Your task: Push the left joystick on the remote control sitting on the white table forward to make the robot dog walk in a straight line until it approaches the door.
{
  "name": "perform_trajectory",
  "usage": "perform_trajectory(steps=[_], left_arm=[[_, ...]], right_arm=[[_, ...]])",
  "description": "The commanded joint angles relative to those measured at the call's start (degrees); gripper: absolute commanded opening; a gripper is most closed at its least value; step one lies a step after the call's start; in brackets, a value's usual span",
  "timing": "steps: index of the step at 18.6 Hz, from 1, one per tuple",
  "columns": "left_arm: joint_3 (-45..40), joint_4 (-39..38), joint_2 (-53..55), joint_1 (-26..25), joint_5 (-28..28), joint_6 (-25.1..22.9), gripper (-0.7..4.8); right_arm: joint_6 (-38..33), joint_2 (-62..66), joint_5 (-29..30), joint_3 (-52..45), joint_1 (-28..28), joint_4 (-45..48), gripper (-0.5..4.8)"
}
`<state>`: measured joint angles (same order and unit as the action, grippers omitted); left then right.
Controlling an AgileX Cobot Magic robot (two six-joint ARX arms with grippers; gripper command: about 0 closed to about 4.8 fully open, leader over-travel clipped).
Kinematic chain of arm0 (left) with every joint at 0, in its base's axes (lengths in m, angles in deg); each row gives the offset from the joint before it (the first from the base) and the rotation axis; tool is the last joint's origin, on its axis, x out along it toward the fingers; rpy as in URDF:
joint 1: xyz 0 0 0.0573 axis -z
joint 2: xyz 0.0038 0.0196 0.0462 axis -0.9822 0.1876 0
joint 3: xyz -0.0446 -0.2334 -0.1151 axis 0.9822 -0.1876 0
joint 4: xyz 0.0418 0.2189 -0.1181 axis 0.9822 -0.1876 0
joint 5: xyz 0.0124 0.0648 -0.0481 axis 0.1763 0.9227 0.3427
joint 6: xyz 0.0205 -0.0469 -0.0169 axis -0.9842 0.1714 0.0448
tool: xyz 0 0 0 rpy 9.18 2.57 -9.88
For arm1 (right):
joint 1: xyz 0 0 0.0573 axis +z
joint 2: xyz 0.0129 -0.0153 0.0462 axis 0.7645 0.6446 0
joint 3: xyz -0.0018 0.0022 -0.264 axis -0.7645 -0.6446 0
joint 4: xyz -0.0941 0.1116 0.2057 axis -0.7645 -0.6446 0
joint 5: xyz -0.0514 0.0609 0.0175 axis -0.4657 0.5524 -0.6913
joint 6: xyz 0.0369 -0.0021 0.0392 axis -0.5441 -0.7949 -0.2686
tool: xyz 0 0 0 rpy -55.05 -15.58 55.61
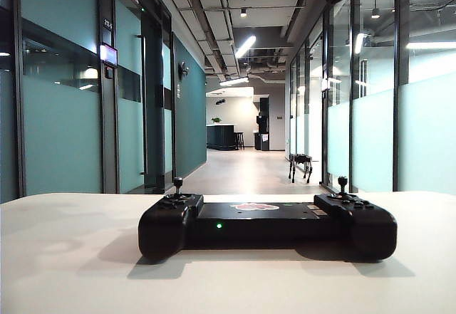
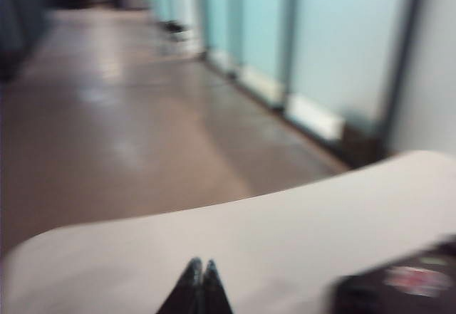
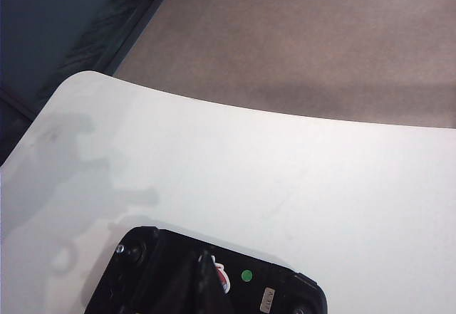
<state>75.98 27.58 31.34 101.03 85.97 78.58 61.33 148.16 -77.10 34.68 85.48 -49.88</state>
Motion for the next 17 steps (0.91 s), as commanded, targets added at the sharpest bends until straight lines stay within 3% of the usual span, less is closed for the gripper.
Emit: perform_trajectory(steps=[1,3,6,9,12,17], left_arm=[[-1.0,-0.1,-3.1,-9.1,-3.8,-0.3,-0.06],[-3.5,0.2,-5.3,-16.8,-8.8,-0.3,-0.06],[-5.4,0.1,-5.3,-21.4,-10.3,0.1,-0.05],[-7.7,2.2,-5.3,-22.5,-9.8,0.1,-0.05],[-8.1,1.6,-5.3,-22.2,-4.7,0.1,-0.05],[-8.1,1.3,-5.3,-18.4,-2.4,-0.1,-0.05]], right_arm=[[-0.2,-0.2,-0.2,0.4,0.0,1.0,0.15],[-0.2,-0.2,-0.2,0.4,0.0,1.0,0.15],[-0.2,-0.2,-0.1,0.4,0.0,1.0,0.15],[-0.2,-0.2,-0.2,0.4,0.0,1.0,0.15],[-0.2,-0.2,-0.2,0.4,0.0,1.0,0.15],[-0.2,-0.2,-0.2,0.4,0.0,1.0,0.15]])
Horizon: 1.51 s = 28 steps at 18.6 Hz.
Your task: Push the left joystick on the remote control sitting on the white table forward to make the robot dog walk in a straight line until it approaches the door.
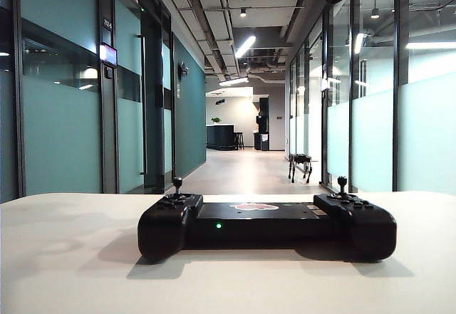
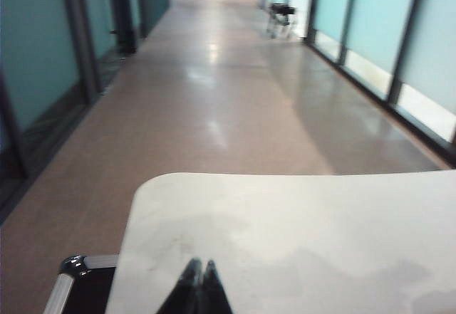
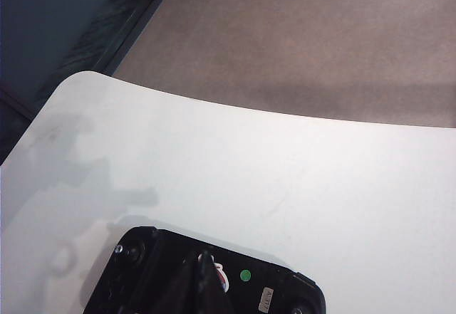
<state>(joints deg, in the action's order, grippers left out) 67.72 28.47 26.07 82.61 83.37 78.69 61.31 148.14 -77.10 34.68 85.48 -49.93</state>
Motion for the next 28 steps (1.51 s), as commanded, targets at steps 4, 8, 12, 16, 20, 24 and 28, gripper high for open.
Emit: perform_trajectory(steps=[4,8,12,16,20,24,28], left_arm=[[0.2,0.3,0.0,-0.3,0.1,-0.2,-0.05],[0.2,0.3,0.0,-0.4,0.2,-0.2,-0.05],[0.2,0.3,0.0,-0.3,0.1,-0.2,-0.05],[0.2,0.3,0.0,-0.3,0.1,-0.2,-0.05],[0.2,0.3,0.0,-0.4,0.1,-0.2,-0.05],[0.2,0.3,0.0,-0.4,0.1,-0.2,-0.05],[0.2,0.3,0.0,-0.3,0.1,-0.2,-0.05]], right_arm=[[-0.1,-0.2,-0.2,0.4,0.0,1.0,0.15],[-0.1,-0.2,-0.2,0.4,0.0,1.0,0.15],[-0.1,-0.2,-0.2,0.4,0.0,1.0,0.15],[-0.1,-0.2,-0.2,0.4,0.0,1.0,0.15],[-0.1,-0.2,-0.3,0.3,-0.1,1.1,0.15],[0.6,-2.3,-3.5,-1.9,-1.7,2.7,0.15],[14.4,-8.3,-2.9,-9.1,-5.2,13.6,0.15]])
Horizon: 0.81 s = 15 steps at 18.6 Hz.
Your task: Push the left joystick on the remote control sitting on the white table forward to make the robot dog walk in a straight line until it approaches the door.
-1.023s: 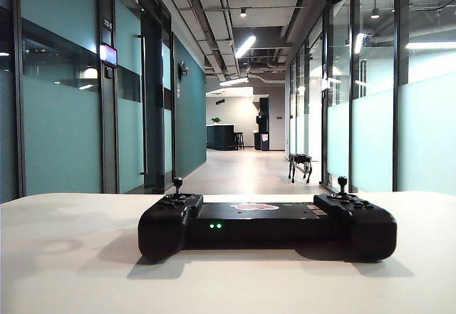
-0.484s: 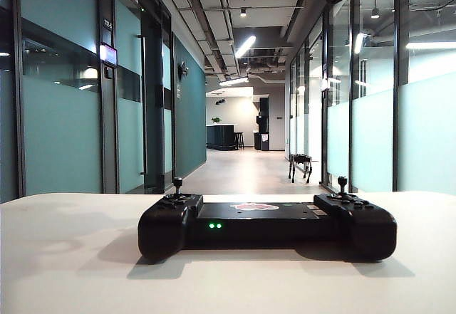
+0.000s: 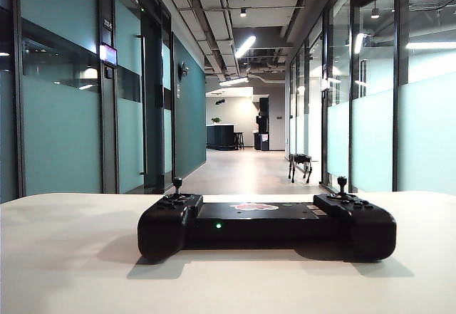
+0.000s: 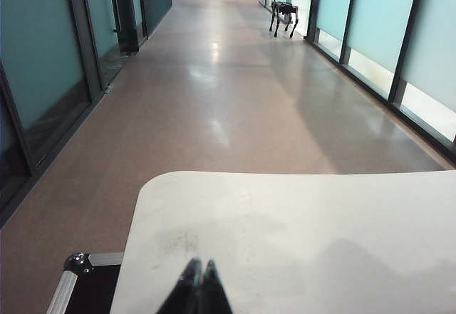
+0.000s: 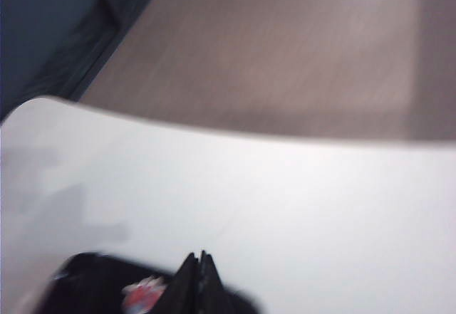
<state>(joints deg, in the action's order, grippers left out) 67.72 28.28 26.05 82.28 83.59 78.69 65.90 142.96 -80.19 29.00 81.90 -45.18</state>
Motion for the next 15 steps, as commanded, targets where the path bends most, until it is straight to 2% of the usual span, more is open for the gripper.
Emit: perform_trajectory(steps=[1,3,8,15], left_arm=[[0.2,0.5,0.0,0.0,-0.2,-0.2,-0.05],[0.2,0.5,0.0,0.0,-0.2,-0.2,-0.05],[0.2,0.5,0.0,0.0,-0.2,-0.2,-0.05],[0.2,0.5,0.0,0.0,-0.2,-0.2,-0.05]], right_arm=[[14.3,-4.9,0.2,-5.3,-2.8,11.9,0.15],[19.8,-8.6,0.3,-9.7,-5.3,17.9,0.15],[20.1,-20.1,0.2,-21.7,-13.8,20.3,0.15],[20.0,-40.5,0.3,-37.0,-22.6,20.3,0.15]])
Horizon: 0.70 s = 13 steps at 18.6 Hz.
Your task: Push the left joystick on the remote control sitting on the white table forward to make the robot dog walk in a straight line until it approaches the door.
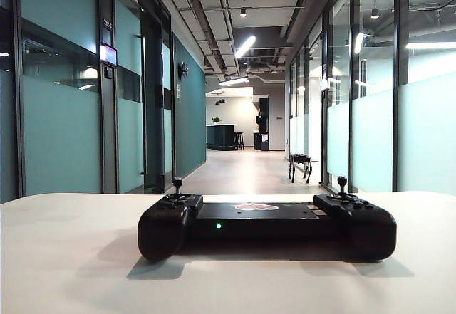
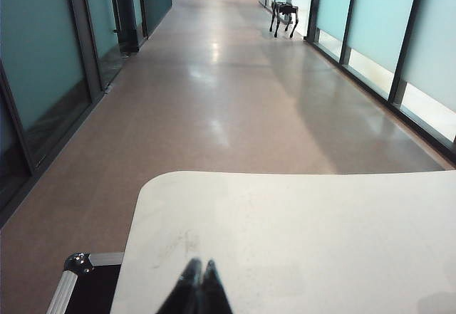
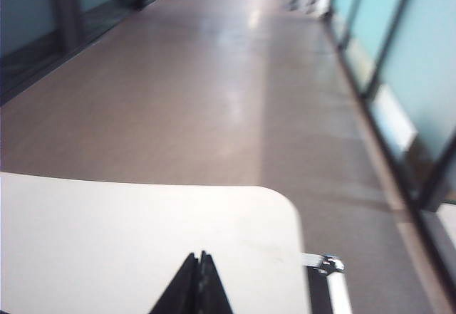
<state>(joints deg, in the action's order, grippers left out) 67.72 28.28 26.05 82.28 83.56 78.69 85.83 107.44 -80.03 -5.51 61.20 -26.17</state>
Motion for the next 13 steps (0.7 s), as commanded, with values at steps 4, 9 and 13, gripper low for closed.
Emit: perform_trajectory(steps=[4,9,13], left_arm=[[0.2,0.5,0.0,0.0,-0.1,-0.2,-0.05],[0.2,0.5,0.0,0.0,-0.1,-0.2,-0.05],[0.2,0.5,0.0,0.0,-0.1,-0.2,-0.05]], right_arm=[[0.1,-12.9,0.2,-6.6,-5.2,1.3,0.15],[0.1,-18.4,1.2,-11.6,-9.0,1.7,0.15],[-1.0,-18.2,3.0,-15.5,-9.9,6.7,0.15]])
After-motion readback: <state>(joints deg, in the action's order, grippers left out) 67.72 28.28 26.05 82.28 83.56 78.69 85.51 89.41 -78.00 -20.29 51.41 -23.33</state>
